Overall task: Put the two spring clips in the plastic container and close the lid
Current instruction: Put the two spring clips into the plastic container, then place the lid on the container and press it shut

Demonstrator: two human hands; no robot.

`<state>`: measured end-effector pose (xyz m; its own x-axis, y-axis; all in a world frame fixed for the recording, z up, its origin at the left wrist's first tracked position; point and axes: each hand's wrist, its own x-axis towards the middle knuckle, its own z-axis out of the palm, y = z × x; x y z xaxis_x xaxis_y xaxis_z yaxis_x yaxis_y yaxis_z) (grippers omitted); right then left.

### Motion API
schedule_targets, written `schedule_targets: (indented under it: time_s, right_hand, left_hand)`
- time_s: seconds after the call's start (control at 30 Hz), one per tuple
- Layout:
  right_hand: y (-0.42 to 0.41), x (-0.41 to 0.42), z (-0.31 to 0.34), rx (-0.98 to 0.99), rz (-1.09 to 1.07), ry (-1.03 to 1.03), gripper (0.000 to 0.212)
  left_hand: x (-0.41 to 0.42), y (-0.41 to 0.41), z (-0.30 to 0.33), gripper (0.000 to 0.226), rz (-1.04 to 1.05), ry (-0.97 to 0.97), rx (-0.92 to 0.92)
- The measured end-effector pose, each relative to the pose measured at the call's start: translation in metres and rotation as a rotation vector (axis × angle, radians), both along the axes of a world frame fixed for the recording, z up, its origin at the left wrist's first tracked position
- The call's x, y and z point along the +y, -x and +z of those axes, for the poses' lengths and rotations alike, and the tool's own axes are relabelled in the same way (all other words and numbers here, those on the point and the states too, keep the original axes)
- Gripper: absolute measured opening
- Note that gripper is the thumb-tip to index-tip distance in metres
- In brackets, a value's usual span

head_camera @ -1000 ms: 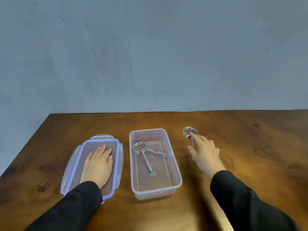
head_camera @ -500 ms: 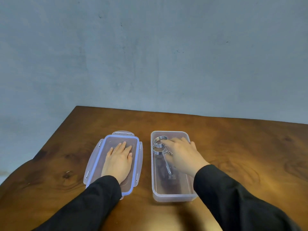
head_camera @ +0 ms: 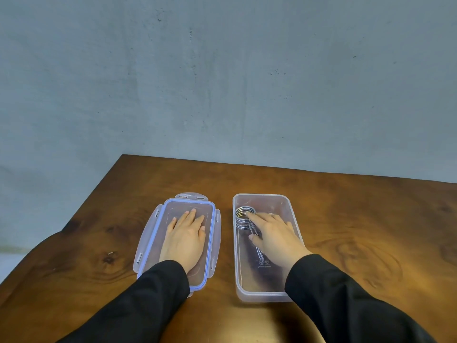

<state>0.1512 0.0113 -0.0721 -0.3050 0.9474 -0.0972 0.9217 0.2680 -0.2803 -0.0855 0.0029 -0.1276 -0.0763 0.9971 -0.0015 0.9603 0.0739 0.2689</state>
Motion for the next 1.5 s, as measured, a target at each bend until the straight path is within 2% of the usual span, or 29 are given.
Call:
schedule_targets:
  time_s: [0.57,1.1,1.2,1.27,1.33,1.4,1.5]
  right_hand:
    - [-0.003,-0.002,-0.005,0.041,0.013,-0.013,0.055]
    - [0.0,-0.001,-0.001,-0.032,0.019,0.007,0.069]
    - [-0.004,-0.004,0.013,0.103,0.007,-0.049,0.064]
    - [-0.015,-0.006,0.022,0.247,-0.024,-0.189,0.05]
    - [-0.031,-0.008,0.026,0.298,-0.078,-0.316,0.042]
    - [-0.047,-0.009,0.024,0.313,-0.162,-0.289,0.046]
    - [-0.061,-0.014,0.014,0.363,-0.318,-0.069,0.06]
  left_hand:
    - [-0.001,0.0,0.002,0.05,-0.004,0.01,-0.007]
    - [-0.002,-0.001,0.002,0.05,0.006,-0.005,-0.034]
    - [-0.001,0.0,0.002,0.05,0.019,0.008,-0.094]
    - [0.0,0.0,0.007,0.045,0.079,0.026,-0.238]
    - [0.0,-0.001,0.018,0.034,0.104,-0.028,-0.327]
    - [-0.003,-0.008,0.032,0.026,0.054,-0.096,-0.196]
    - [-0.013,-0.029,0.038,0.041,-0.012,-0.061,0.027]
